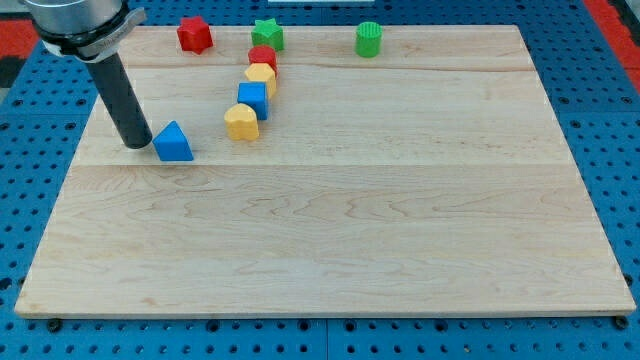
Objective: Move the blue triangle to the left of the yellow heart
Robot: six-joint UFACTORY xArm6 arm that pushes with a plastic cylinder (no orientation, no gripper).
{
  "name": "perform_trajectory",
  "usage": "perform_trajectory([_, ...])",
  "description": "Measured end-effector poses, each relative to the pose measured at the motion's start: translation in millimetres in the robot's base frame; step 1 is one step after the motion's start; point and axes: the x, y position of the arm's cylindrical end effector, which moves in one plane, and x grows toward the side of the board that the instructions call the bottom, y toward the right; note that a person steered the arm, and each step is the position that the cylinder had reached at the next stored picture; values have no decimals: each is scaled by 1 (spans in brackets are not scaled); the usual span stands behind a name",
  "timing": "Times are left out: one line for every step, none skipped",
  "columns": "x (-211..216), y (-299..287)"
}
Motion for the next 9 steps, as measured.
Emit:
perform_trajectory([7,5])
perform_trajectory([10,8])
perform_trajectory([12,18])
perform_trajectory([22,25])
perform_trajectory([17,15])
perform_trajectory([13,11])
perform_trajectory([19,14])
perform_trajectory([29,29])
perform_trajectory([24,59])
